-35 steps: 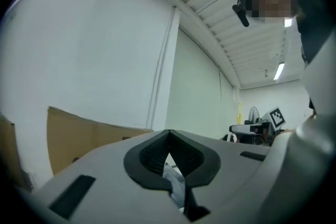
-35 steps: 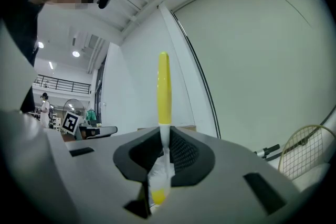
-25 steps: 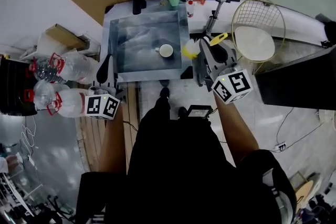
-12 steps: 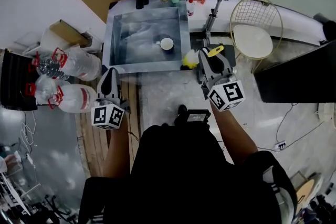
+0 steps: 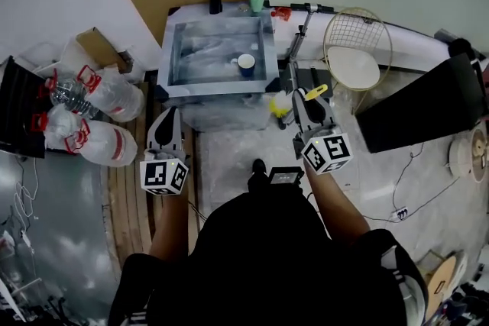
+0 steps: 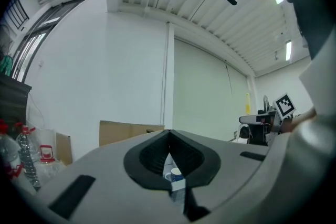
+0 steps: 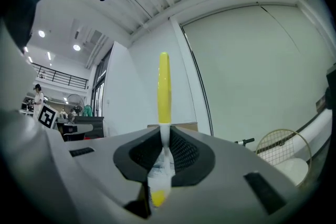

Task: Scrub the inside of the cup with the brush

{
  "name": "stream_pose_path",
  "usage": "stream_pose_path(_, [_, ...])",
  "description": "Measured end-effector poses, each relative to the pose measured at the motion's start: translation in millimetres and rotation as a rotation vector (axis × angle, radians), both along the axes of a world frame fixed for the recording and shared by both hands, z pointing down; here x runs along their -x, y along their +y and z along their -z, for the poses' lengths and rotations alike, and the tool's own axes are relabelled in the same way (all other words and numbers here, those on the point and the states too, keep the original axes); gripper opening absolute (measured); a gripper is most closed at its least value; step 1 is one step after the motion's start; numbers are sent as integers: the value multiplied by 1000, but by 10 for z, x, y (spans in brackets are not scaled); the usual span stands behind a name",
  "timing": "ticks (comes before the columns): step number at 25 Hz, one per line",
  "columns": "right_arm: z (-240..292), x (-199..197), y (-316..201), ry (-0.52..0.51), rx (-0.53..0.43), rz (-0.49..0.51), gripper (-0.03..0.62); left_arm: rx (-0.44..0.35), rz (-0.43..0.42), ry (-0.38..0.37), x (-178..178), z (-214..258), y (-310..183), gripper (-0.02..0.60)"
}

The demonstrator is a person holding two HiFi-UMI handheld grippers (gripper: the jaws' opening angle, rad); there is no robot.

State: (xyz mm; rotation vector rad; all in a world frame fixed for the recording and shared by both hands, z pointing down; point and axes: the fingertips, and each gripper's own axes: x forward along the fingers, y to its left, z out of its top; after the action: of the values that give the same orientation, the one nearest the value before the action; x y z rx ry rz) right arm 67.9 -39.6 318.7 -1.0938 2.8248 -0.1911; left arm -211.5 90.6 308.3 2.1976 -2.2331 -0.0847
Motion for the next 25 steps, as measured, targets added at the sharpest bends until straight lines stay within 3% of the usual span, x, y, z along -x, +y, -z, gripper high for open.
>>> stream_pose_path(6, [-47, -143, 882, 25, -1, -42, 48, 52, -57, -42, -215, -224, 809, 15])
stream_pose_path(12, [-209, -228, 1597, 77, 19, -20, 48, 58, -61, 21, -421, -410, 1397, 15])
stream_pose_path(19, [-239, -497, 1851, 60, 31, 11, 48, 53, -65, 25, -790, -362, 1750, 15])
stream_pose_path(25, [-104, -841, 1989, 56, -12, 87, 48, 65, -40, -8, -1312, -261, 1928, 15])
